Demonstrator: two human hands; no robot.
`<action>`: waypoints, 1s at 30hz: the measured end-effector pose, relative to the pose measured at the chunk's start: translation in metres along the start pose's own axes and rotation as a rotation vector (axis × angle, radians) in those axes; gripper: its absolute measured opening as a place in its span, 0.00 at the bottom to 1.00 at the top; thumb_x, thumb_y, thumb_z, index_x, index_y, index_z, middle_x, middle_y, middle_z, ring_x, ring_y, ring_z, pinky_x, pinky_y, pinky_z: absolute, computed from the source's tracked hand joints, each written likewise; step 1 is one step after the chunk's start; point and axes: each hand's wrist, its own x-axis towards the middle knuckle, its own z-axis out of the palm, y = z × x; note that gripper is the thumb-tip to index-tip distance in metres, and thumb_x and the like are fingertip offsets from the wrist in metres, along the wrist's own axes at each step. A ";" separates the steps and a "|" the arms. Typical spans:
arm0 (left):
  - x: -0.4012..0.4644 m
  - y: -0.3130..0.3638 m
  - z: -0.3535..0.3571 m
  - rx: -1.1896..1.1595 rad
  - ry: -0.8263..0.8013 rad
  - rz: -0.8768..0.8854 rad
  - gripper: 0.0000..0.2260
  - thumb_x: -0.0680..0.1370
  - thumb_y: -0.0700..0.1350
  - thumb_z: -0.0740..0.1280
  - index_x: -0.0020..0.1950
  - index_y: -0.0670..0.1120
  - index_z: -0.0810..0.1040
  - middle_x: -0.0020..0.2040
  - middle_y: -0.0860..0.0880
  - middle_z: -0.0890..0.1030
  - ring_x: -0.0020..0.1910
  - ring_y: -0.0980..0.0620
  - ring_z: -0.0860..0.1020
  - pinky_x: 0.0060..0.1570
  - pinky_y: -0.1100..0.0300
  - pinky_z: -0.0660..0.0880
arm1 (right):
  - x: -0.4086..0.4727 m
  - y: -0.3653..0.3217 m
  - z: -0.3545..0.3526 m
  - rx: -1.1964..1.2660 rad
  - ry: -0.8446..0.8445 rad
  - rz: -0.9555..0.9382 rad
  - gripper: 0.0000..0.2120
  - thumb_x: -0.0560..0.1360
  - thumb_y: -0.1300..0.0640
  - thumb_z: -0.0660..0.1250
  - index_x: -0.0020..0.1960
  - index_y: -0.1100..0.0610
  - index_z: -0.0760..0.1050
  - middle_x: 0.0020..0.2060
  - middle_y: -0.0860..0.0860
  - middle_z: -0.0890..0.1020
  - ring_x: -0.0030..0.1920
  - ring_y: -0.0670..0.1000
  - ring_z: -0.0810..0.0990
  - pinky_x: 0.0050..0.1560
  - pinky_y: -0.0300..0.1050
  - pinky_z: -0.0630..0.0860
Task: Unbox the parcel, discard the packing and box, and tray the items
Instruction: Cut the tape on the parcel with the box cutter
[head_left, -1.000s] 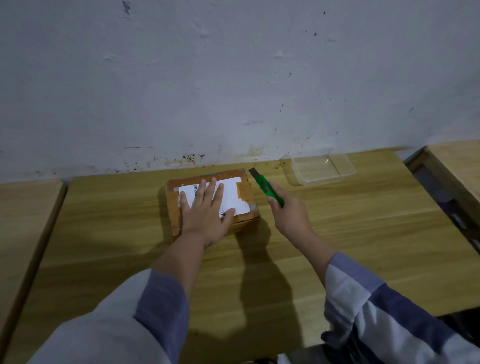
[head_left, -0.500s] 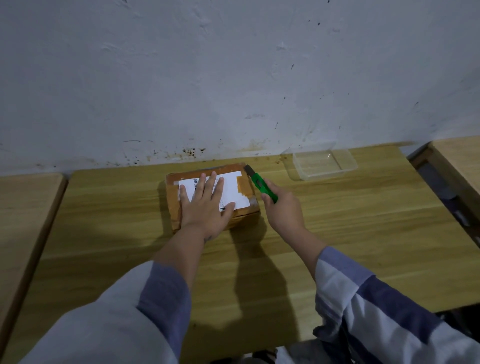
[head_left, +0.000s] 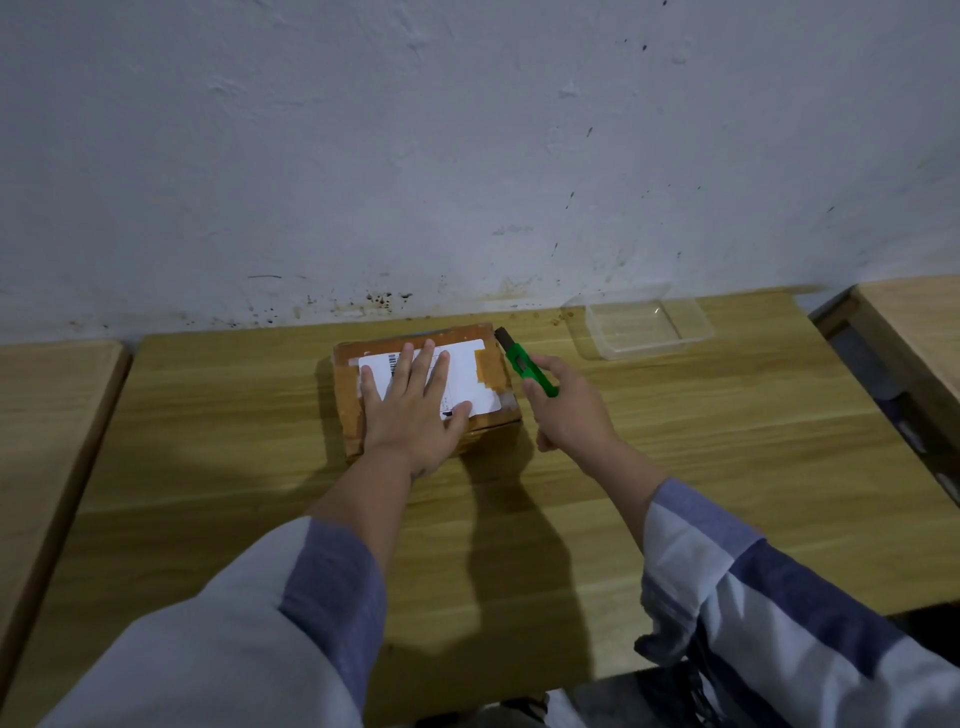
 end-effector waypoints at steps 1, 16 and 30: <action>0.000 0.000 0.000 -0.002 0.001 0.001 0.31 0.79 0.65 0.42 0.78 0.53 0.40 0.79 0.51 0.38 0.77 0.49 0.36 0.70 0.36 0.37 | 0.002 -0.001 -0.002 0.014 -0.049 0.013 0.17 0.80 0.54 0.59 0.68 0.48 0.65 0.38 0.53 0.80 0.34 0.53 0.80 0.43 0.56 0.82; 0.001 -0.001 0.001 -0.016 0.023 0.012 0.31 0.79 0.65 0.42 0.78 0.53 0.41 0.79 0.51 0.39 0.77 0.49 0.36 0.72 0.35 0.38 | 0.012 -0.004 -0.005 0.127 -0.142 0.122 0.22 0.81 0.60 0.54 0.72 0.44 0.61 0.47 0.54 0.74 0.30 0.50 0.69 0.27 0.44 0.69; 0.006 0.002 0.006 0.022 0.034 -0.015 0.36 0.76 0.70 0.40 0.78 0.53 0.40 0.79 0.52 0.38 0.77 0.50 0.36 0.71 0.34 0.39 | 0.021 -0.032 0.005 -0.589 -0.178 -0.103 0.30 0.77 0.67 0.55 0.77 0.55 0.51 0.52 0.61 0.80 0.39 0.56 0.75 0.29 0.44 0.71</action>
